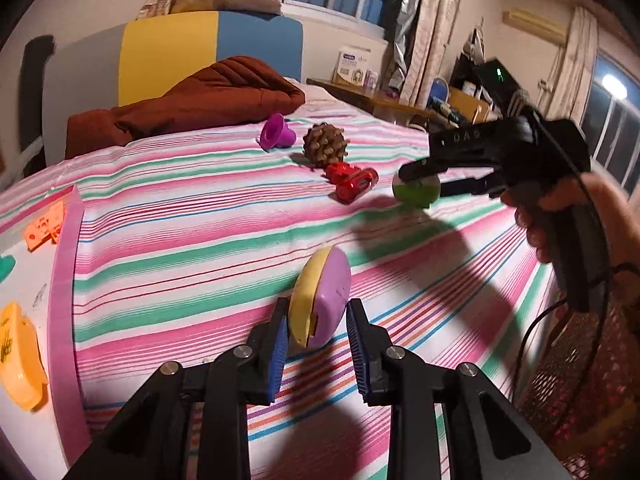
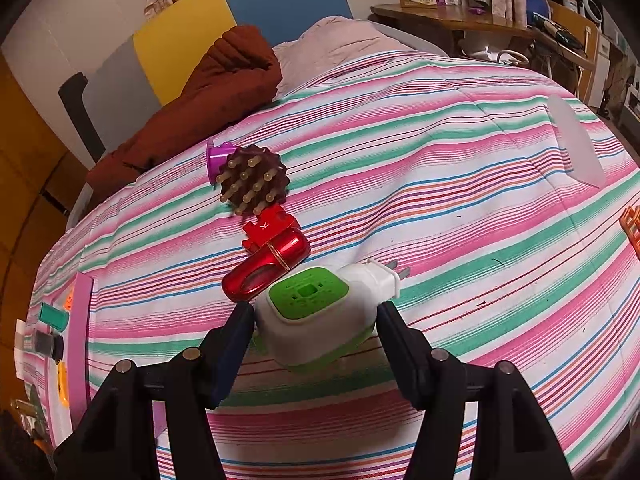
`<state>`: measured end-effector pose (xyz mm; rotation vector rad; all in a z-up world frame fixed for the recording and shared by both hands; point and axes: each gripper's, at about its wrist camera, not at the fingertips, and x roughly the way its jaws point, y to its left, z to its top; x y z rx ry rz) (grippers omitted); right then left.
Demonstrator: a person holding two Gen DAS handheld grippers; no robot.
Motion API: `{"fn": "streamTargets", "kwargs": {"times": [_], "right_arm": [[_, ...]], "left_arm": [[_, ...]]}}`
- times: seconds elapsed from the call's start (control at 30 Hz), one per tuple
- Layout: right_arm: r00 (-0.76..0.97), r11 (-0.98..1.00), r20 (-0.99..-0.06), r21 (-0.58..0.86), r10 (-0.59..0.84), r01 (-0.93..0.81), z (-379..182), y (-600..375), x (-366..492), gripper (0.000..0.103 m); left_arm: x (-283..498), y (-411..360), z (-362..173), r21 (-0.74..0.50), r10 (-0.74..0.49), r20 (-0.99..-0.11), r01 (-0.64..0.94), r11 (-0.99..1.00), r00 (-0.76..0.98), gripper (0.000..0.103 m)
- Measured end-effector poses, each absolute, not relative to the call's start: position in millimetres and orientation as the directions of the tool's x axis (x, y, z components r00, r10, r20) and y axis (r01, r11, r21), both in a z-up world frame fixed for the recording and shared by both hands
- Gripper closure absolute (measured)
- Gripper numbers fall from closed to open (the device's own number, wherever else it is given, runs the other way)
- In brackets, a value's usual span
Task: Organize rigid objects
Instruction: 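Lift the oval soap with the left tool while the right tool holds the plug device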
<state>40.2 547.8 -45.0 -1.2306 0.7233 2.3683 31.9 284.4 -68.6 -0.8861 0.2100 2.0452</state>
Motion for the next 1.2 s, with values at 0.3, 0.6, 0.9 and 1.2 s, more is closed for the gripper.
{"fn": "streamTargets", "kwargs": {"times": [0.3,0.6,0.9,1.2], "right_arm": [[-0.544,-0.798,-0.834,0.263,0.095,-0.543,-46,547,40,0.039],[-0.528,-0.811,-0.843,0.238,0.101,-0.534,-49,542,37,0.039],[-0.52,-0.813,-0.848,0.228,0.105,-0.535,-50,541,37,0.039],[-0.532,-0.809,-0.843,0.252,0.087,-0.532,-48,544,38,0.039]], "left_arm": [[34,269,-60,-0.251,0.702,-0.627,-0.765,-0.593,-0.338,0.076],[27,234,-34,-0.321,0.735,-0.569,-0.723,-0.612,-0.369,0.081],[33,238,-45,-0.205,0.67,-0.631,-0.749,-0.63,-0.39,0.096],[47,226,-42,-0.094,0.623,-0.643,-0.762,-0.641,-0.445,0.017]]}}
